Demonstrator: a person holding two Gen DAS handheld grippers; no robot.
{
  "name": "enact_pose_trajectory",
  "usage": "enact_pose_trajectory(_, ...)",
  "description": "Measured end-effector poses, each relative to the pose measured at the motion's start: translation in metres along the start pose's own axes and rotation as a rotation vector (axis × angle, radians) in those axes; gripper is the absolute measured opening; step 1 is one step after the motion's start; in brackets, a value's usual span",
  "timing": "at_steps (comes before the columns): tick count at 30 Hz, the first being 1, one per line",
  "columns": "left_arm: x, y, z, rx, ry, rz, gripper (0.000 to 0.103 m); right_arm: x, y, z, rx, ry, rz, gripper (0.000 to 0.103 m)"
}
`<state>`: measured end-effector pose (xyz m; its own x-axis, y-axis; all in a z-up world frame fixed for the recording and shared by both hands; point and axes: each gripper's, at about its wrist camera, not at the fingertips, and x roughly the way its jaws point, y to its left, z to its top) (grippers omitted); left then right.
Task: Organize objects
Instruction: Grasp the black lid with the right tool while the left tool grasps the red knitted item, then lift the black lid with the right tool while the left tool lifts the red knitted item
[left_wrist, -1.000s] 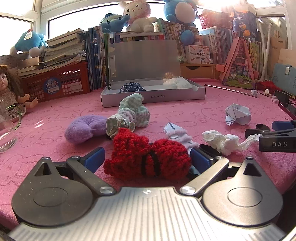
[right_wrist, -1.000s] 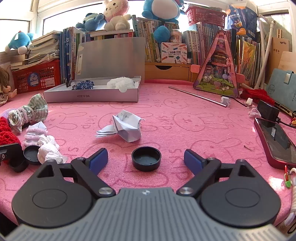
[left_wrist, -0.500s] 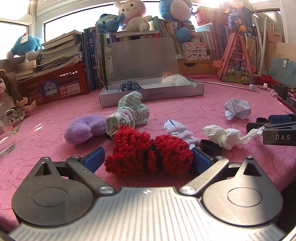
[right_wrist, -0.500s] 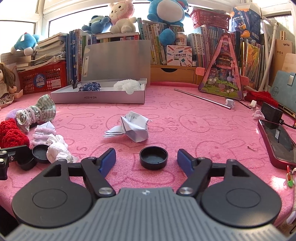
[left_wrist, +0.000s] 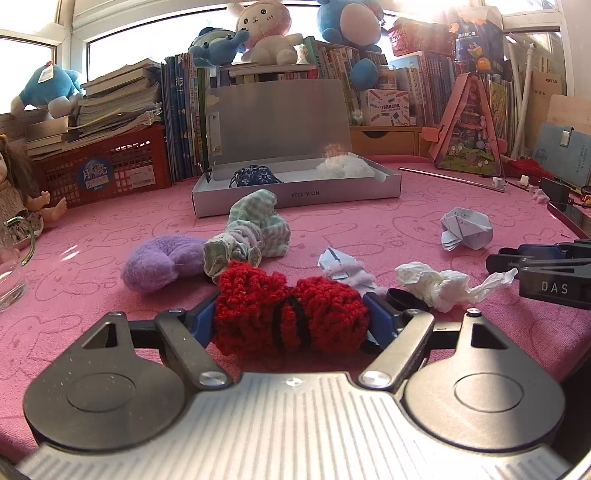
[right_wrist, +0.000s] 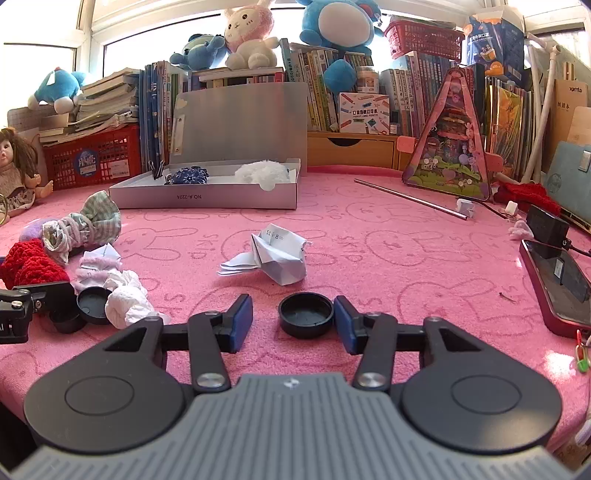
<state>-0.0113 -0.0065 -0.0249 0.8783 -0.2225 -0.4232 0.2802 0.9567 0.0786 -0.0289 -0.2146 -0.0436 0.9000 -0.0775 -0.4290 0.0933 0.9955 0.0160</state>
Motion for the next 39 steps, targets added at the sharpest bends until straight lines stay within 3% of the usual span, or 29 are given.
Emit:
enact_pose_trajectory(7,-0.006,-0.003,0.005,0.01,-0.022,-0.012,0.079,-0.002,-0.002,0.003,0.015,-0.001,-0.001,0.037)
enact_pose_trajectory(39,-0.019,-0.003,0.023,-0.016,-0.082,-0.024,0.078,-0.012,-0.005,0.016,0.048,-0.039,0.016,0.037)
